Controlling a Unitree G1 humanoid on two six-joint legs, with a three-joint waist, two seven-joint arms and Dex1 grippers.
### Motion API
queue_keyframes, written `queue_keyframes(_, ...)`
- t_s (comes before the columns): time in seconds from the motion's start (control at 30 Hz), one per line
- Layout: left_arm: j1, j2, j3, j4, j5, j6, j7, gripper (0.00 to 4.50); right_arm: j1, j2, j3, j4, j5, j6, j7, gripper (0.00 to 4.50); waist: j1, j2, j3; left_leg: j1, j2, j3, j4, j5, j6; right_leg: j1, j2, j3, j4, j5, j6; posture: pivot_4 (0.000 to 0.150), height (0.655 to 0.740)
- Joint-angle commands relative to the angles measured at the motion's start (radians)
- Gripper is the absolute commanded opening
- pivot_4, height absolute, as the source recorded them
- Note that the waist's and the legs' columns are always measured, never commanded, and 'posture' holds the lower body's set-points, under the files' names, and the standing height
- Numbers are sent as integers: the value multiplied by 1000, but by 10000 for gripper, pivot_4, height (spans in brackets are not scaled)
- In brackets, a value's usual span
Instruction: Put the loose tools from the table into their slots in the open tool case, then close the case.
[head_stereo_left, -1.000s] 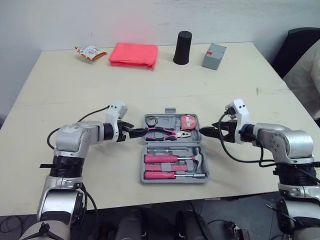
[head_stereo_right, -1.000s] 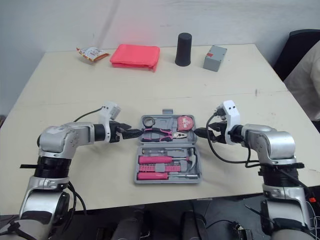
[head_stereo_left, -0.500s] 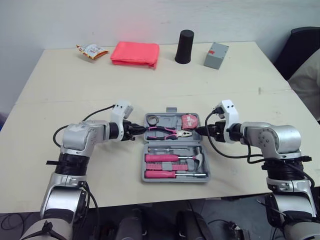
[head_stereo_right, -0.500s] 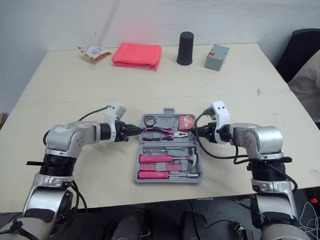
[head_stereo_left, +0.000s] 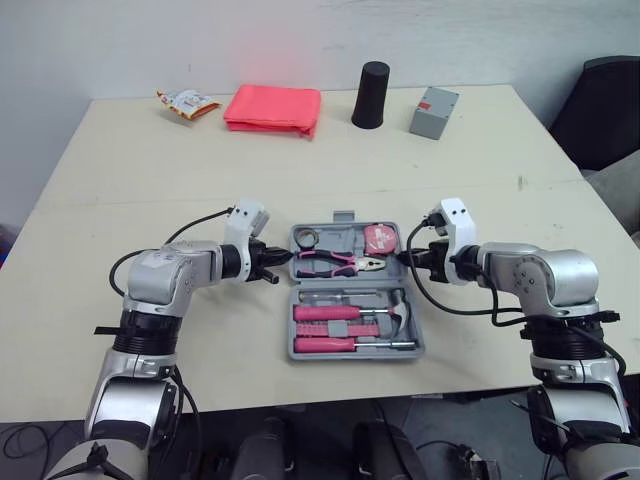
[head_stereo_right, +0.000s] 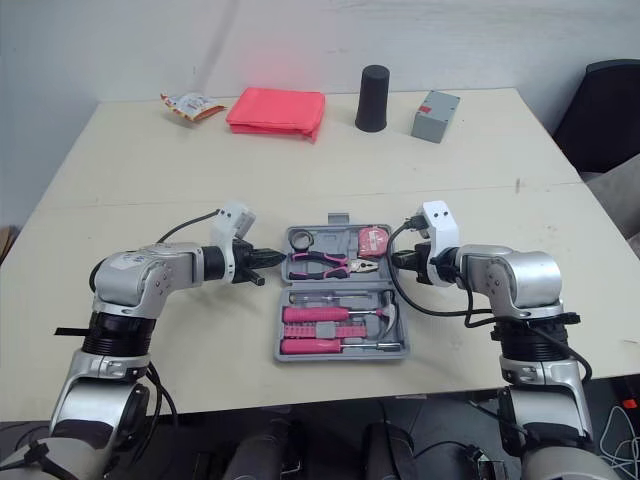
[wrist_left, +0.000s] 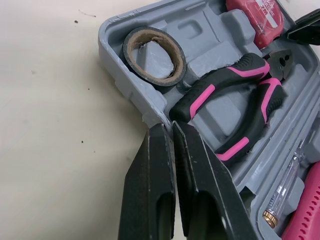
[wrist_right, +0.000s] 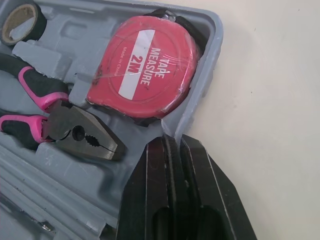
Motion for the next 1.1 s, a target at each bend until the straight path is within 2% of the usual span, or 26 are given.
queue_keyframes(0.03,-18,-6,-27,-37,49,-189,-3,0,-20,6,-14,-84,-37,-173,-14,563,0,0,0,0,0,0,0,0,0,0,0,0,0,0,0,1500,7355)
queue_keyframes(0.2,-33,3,-44,-17,138,-469,-12,0,-13,3,-9,-94,-103,-355,-26,563,-1,0,1,-3,0,1,-2,0,0,-3,2,0,0,0,0,1500,7355)
queue_keyframes(0.33,2,18,-69,8,221,-673,-13,0,50,-8,33,-88,-182,-524,-21,563,-2,0,1,-3,1,2,-2,0,-1,-3,4,0,0,0,0,1500,7355)
queue_keyframes(0.57,229,31,-78,-79,352,-1005,64,0,274,-5,78,-6,-390,-1064,-100,563,-4,0,1,-2,2,3,-3,0,0,-2,4,0,-3,0,0,1500,7355)
queue_keyframes(0.73,357,22,-43,-130,387,-1112,128,0,356,-23,64,68,-461,-1349,-127,563,1,0,1,0,2,3,-2,0,0,0,2,0,-5,0,1,1500,7355)
queue_keyframes(0.83,425,19,-23,-189,376,-1101,137,0,403,-46,47,78,-460,-1457,-102,563,1,0,1,0,1,2,-2,0,1,0,-1,-1,-5,1,1,1500,7355)
queue_keyframes(0.93,483,24,23,-314,299,-1003,114,8888,462,-77,6,-14,-360,-1472,-20,11556,1,0,1,-1,2,2,-2,0,1,0,-1,-1,-5,1,1,1500,7355)
queue_keyframes(0.97,509,40,65,-389,235,-923,97,13300,495,-107,-17,-87,-321,-1442,15,15807,0,0,1,-1,2,2,-2,0,1,0,-1,-1,-5,1,1,1500,7355)
queue_keyframes(1.0,530,49,92,-444,192,-865,88,18746,522,-129,-36,-136,-295,-1422,40,22234,0,0,1,-1,2,1,-2,0,1,1,-1,-1,-5,1,1,1500,7355)
queue_keyframes(1.1,663,161,294,-658,-192,-517,2,33099,697,-304,-159,-427,-1,-1132,221,36879,-4,2,2,0,3,0,-3,0,0,1,-2,-1,-6,0,1,1500,7355)
